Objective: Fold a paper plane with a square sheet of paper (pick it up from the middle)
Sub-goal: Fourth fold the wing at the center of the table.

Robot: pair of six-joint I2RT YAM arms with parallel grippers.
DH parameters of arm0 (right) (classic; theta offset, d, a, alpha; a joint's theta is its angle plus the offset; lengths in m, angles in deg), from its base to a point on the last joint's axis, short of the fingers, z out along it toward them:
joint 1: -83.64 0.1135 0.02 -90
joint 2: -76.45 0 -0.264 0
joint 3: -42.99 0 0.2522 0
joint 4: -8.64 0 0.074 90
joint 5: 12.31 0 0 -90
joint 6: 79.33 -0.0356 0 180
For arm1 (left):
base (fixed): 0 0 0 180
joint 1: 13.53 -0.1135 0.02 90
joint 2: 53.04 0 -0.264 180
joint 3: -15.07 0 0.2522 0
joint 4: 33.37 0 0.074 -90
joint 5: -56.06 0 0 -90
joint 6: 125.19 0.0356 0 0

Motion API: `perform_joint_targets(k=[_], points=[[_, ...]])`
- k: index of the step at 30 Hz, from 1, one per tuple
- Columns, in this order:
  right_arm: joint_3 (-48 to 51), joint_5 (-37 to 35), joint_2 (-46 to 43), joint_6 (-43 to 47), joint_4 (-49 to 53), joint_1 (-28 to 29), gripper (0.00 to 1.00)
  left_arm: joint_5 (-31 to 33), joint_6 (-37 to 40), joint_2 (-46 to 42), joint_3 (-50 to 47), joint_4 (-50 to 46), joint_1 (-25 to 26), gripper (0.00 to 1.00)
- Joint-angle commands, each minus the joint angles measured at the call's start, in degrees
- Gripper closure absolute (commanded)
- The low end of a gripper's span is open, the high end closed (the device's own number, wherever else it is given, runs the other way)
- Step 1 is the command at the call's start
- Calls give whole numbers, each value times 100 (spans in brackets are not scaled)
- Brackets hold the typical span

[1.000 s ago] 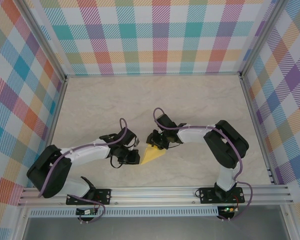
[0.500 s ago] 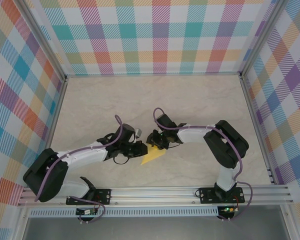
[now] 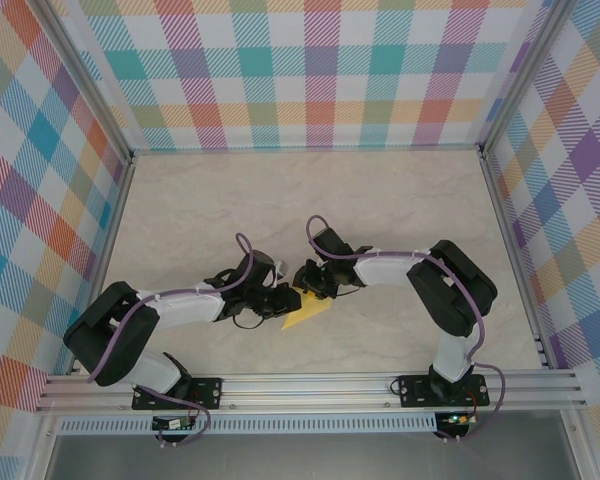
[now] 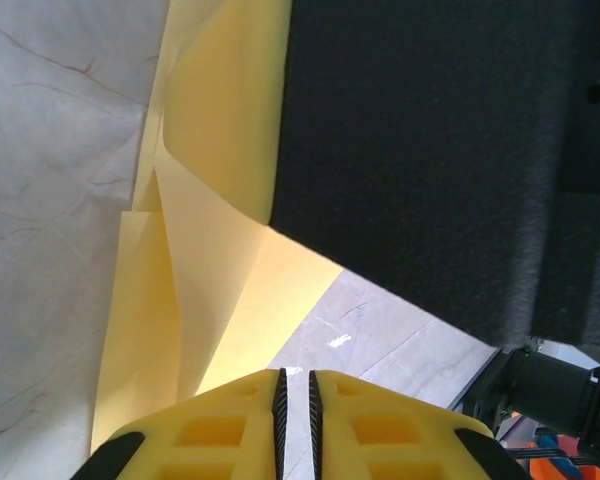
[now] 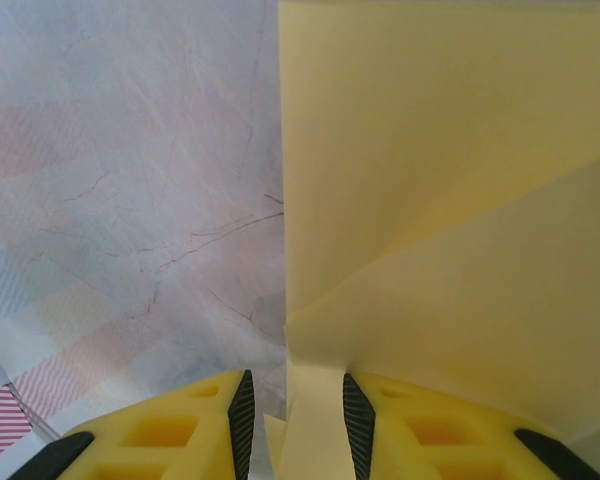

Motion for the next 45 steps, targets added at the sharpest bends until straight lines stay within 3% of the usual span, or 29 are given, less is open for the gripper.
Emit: perform_joint_targets(k=[1,8,22,29,40,45], points=[[89,-150,403,-66,465,35,66,-7,82,162,-53,-64,82,84],[84,-154,417,-65,489,35,66,104,201,345,-138,-259,87,84],[53,-144,460,-58,520,36,66,593,474,-337,-232,-1123,84,84],[31,-142,472,-62,539,35,66,177,473,-755,-43,-1072,84,83],[23,-157,470,-58,596,34,66,-73,224,-206,-69,-386,135,82],[40,-161,470,-65,605,36,66,327,262,-19,-162,-666,144,83]])
